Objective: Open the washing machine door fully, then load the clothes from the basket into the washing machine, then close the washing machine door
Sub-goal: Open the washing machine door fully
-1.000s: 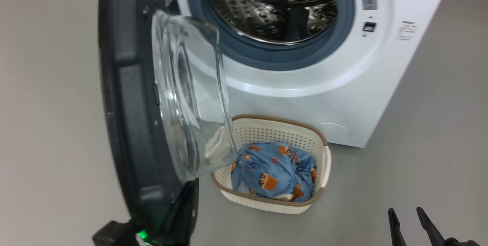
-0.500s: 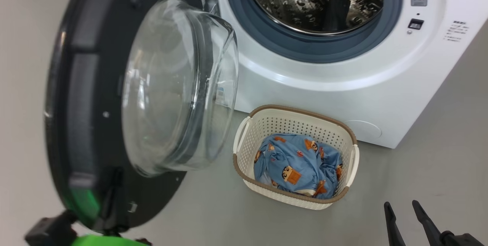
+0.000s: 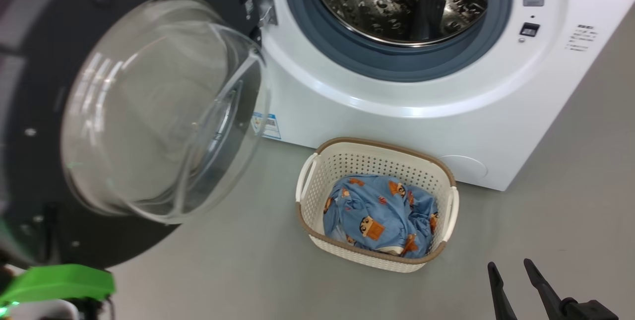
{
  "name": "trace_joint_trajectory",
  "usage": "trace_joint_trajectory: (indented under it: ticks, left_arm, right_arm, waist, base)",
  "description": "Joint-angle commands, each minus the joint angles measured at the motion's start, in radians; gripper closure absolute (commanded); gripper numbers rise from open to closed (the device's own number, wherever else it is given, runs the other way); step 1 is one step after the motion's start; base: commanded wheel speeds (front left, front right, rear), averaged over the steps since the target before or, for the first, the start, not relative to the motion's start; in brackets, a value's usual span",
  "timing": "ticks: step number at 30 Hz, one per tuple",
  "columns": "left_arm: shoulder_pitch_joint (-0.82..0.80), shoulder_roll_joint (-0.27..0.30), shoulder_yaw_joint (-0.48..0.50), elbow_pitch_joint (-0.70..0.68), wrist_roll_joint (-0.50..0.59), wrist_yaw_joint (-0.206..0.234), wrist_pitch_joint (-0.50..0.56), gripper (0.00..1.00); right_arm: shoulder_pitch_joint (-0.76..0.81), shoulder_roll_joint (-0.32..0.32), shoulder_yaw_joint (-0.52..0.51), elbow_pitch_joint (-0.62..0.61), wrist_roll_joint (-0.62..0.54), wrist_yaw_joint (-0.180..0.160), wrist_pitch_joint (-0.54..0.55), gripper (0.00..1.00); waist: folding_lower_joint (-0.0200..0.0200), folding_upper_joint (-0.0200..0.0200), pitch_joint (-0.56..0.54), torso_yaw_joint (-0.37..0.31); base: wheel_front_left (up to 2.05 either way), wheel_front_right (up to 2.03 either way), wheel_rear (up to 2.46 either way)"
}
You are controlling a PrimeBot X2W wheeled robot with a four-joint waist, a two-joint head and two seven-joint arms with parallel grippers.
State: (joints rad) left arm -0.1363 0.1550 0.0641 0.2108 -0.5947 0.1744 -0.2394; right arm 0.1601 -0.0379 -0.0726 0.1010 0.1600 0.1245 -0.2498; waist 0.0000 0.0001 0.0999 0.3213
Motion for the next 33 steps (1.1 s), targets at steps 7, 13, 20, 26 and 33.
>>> trace_joint_trajectory:
  ticks: [7,13,20,26,33]
  left_arm:
    - [-0.138,0.091,0.133,0.145,0.039,-0.011,-0.021,1.00]
    - [-0.214,0.121,0.220,0.267,0.109,-0.062,-0.022,1.00]
    - [-0.270,0.146,0.286,0.386,0.196,-0.130,-0.022,1.00]
    - [-0.299,0.140,0.324,0.422,0.258,-0.168,-0.022,1.00]
    - [-0.304,0.108,0.374,0.401,0.302,-0.210,-0.022,1.00]
  right_arm:
    - [-0.020,-0.012,0.032,-0.014,0.003,0.006,-0.012,0.00]
    - [-0.014,-0.012,0.050,-0.005,0.008,0.006,-0.012,0.00]
    - [-0.018,-0.012,0.054,0.004,0.010,0.006,-0.012,0.00]
    - [-0.018,-0.012,0.055,0.009,0.016,0.006,-0.012,0.00]
    - [-0.016,-0.012,0.054,0.010,0.027,0.006,-0.012,0.00]
  waist:
    - [0.0000,-0.0001,-0.020,-0.038]
    - [0.0000,-0.0001,-0.034,-0.062]
    - [0.0000,-0.0001,-0.042,-0.079]
    - [0.0000,-0.0001,-0.046,-0.082]
    - [0.0000,-0.0001,-0.053,-0.078]
  base:
    - [0.00,0.00,0.00]
    - [0.00,0.00,0.00]
    - [0.00,0.00,0.00]
    - [0.00,0.00,0.00]
    - [0.00,0.00,0.00]
